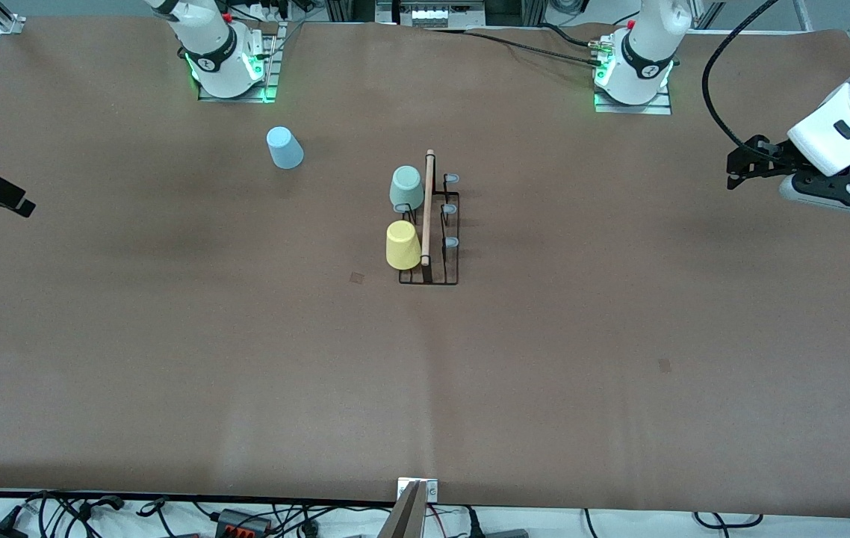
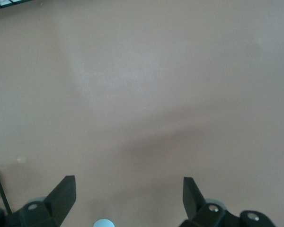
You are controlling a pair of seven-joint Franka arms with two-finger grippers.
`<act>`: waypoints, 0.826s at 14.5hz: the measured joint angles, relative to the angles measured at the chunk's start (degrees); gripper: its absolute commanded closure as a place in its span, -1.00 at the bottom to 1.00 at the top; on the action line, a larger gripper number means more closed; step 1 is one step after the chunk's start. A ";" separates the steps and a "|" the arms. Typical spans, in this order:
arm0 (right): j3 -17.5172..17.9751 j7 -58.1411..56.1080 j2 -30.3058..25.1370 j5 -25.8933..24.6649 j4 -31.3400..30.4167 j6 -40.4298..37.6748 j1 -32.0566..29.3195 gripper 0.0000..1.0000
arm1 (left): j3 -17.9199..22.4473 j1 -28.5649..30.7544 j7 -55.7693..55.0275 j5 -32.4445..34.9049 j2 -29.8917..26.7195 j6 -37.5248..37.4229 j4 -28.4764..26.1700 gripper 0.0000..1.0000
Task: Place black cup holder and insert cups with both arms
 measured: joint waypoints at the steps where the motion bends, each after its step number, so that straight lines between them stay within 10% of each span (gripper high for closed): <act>1: -0.09 -0.61 0.40 -0.02 0.00 -0.05 0.13 -1.00 | 0.00 0.00 -0.01 0.00 0.00 0.00 0.00 -1.00; 12: -1.23 -10.17 1.44 -0.31 0.90 -4.15 0.24 -1.00 | 0.15 3.94 -0.87 0.00 0.00 -0.17 0.01 -1.00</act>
